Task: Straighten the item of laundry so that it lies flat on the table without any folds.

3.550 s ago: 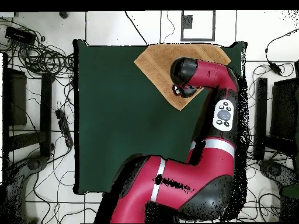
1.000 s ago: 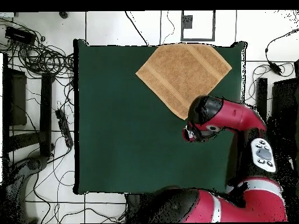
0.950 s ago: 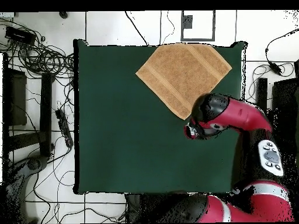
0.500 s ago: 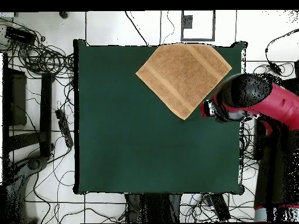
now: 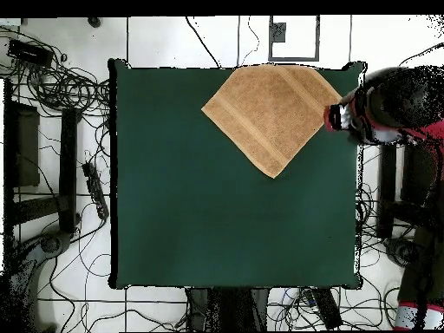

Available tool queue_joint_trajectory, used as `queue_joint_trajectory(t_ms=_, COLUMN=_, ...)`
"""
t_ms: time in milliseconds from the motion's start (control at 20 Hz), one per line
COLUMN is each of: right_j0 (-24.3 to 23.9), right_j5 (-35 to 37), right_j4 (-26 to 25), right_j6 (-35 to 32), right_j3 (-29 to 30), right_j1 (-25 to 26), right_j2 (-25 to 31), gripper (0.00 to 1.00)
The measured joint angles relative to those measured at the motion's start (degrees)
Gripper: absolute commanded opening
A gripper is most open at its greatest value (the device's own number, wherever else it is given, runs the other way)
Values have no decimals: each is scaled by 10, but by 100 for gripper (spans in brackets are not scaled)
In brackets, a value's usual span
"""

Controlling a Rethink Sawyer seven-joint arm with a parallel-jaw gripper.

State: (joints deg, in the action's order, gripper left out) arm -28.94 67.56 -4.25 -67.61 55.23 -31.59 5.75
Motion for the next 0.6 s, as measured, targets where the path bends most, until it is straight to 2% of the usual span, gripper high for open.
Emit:
queue_joint_trajectory(t_ms=400, right_j0=0, right_j5=57, right_j4=-5, right_j6=0, right_j3=-129, right_j1=31, right_j2=8, gripper=0)
queue_joint_trajectory(t_ms=600, right_j0=-1, right_j5=71, right_j4=-5, right_j6=0, right_j3=-157, right_j1=38, right_j2=8, gripper=0)
